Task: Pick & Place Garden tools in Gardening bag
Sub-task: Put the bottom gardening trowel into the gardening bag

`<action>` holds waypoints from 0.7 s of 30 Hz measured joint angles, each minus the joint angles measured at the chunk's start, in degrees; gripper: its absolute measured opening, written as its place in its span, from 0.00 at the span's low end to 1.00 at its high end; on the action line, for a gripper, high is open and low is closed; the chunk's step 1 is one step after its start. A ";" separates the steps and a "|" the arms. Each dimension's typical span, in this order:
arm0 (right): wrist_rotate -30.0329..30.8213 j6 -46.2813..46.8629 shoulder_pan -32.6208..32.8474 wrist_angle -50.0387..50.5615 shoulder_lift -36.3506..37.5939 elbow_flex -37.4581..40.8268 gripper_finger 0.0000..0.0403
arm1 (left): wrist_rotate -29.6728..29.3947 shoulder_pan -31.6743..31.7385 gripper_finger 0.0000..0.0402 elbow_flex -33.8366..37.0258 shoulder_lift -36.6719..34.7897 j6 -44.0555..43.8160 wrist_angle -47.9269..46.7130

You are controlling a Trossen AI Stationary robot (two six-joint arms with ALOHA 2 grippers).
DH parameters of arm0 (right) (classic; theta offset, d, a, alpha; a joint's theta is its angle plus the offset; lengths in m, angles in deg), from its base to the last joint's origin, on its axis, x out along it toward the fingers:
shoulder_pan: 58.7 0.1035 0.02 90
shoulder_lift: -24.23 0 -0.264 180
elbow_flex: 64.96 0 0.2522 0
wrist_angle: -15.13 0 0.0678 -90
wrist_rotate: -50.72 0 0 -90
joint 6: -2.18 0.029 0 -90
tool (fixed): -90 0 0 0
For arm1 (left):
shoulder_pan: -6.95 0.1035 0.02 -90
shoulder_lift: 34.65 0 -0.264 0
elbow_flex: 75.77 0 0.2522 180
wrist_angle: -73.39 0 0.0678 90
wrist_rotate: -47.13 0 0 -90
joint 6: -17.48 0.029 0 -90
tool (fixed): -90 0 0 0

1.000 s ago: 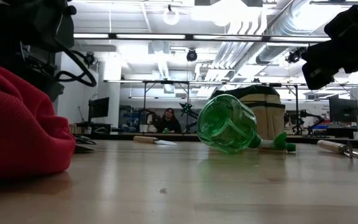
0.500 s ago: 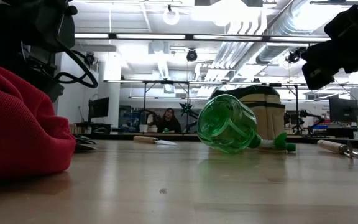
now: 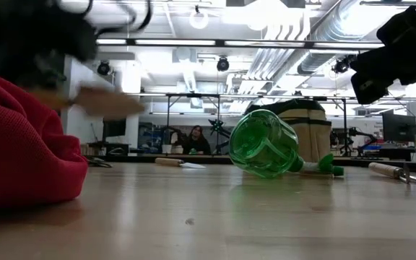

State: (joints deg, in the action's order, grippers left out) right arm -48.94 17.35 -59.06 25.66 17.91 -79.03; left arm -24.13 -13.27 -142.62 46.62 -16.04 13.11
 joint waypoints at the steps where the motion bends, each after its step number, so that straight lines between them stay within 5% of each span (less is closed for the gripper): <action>1: 1.68 0.03 -0.02 0.09 0.01 0.01 0.14 | -0.04 0.14 0.16 -1.45 -0.02 0.00 0.01; 9: 13.70 1.66 -0.02 -0.04 0.00 0.01 0.14 | -1.54 6.38 0.16 -9.22 -0.02 -1.40 0.48; 16: 10.30 11.55 -0.02 -1.84 0.00 0.00 0.14 | 7.29 14.92 0.16 -10.72 -0.02 -9.63 9.71; 21: 8.62 29.41 -0.02 -5.65 0.00 0.00 0.14 | 12.22 20.10 0.16 -10.72 0.06 -15.23 14.79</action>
State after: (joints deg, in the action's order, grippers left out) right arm -40.32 46.77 -59.08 20.01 17.91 -79.03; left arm -11.91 6.83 -153.34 46.68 -31.27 27.90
